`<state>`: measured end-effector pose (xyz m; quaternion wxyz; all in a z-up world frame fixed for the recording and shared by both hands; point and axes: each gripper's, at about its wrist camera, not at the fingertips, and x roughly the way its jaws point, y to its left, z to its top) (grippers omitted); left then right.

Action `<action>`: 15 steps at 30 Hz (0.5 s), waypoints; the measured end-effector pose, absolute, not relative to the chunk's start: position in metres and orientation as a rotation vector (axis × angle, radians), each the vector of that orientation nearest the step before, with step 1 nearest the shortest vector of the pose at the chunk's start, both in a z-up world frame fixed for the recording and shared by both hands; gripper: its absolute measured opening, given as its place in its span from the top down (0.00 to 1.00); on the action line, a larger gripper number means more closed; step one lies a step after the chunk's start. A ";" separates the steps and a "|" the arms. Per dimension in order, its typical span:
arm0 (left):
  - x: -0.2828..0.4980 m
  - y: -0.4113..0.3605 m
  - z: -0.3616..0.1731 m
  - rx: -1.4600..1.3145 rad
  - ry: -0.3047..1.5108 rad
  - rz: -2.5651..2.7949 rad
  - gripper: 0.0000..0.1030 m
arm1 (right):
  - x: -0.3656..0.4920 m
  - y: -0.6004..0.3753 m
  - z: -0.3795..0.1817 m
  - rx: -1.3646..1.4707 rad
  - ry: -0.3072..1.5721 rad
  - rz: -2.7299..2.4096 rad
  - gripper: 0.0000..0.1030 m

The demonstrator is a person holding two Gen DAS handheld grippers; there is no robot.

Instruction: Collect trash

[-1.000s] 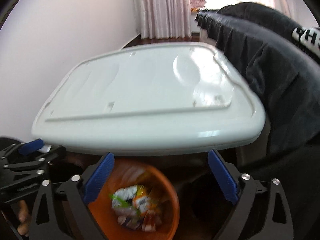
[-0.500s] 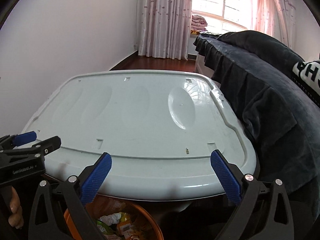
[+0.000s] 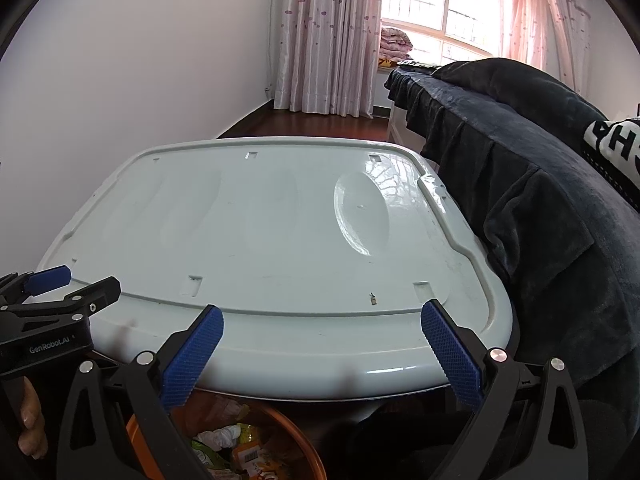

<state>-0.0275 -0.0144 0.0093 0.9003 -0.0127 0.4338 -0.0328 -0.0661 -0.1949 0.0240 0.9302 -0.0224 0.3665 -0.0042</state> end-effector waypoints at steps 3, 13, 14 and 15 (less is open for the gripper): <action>-0.028 -0.014 0.009 -0.027 0.899 -0.067 0.19 | -0.066 -0.195 0.024 -0.047 0.754 -0.008 0.05; -0.031 -0.008 0.011 -0.036 0.879 -0.046 0.12 | -0.066 -0.198 0.021 -0.044 0.768 -0.009 0.05; -0.031 -0.009 0.011 -0.034 0.873 -0.045 0.12 | -0.066 -0.198 0.020 -0.044 0.769 -0.009 0.05; -0.032 -0.008 0.012 -0.036 0.868 -0.049 0.12 | -0.065 -0.198 0.020 -0.045 0.771 -0.010 0.05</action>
